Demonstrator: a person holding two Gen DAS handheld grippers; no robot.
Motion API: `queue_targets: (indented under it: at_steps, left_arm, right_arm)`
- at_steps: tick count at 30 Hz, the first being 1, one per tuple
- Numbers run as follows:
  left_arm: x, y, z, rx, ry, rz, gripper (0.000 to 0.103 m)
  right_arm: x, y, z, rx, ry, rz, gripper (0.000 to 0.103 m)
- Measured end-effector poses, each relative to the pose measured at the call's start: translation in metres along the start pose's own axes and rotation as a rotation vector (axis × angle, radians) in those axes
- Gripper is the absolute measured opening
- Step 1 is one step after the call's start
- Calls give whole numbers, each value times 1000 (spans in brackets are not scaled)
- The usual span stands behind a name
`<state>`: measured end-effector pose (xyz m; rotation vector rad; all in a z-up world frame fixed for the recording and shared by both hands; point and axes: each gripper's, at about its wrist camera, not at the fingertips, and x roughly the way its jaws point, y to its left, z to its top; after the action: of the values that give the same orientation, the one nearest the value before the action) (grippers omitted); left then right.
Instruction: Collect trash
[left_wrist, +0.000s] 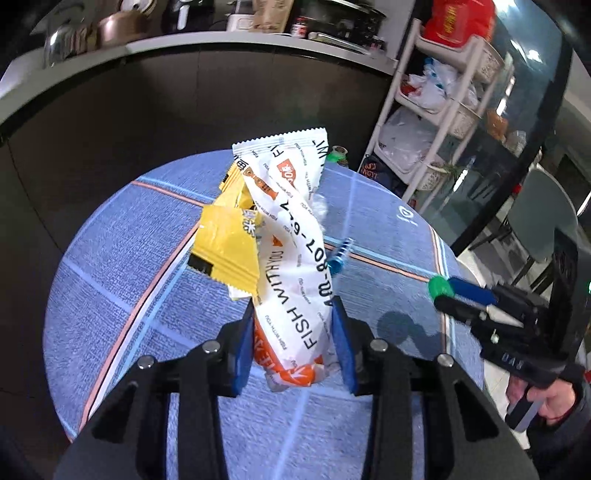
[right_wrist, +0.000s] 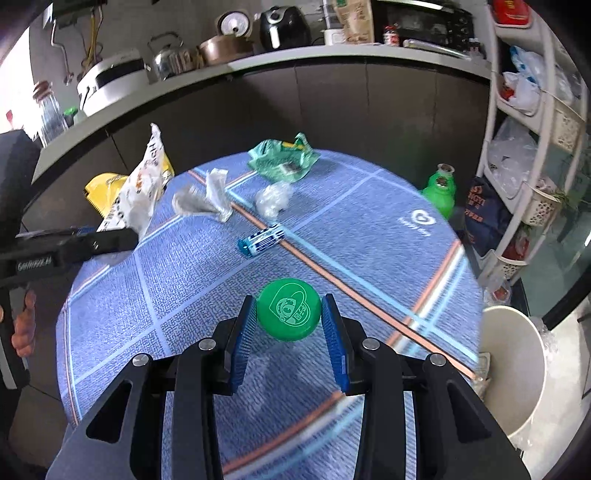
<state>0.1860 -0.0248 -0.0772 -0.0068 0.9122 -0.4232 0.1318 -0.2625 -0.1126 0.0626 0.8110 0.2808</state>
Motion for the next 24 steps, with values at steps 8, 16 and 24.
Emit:
queue_targets:
  at_steps: [8, 16, 24]
  left_arm:
    - [3, -18, -16, 21, 66, -3, 44]
    - [8, -23, -31, 11, 94, 13, 54]
    - [-7, -39, -40, 62, 91, -60, 49]
  right_arm:
    - [-24, -21, -11, 52, -26, -13, 34]
    - [-35, -25, -20, 54, -33, -18, 34]
    - [-31, -25, -22, 59, -27, -12, 34]
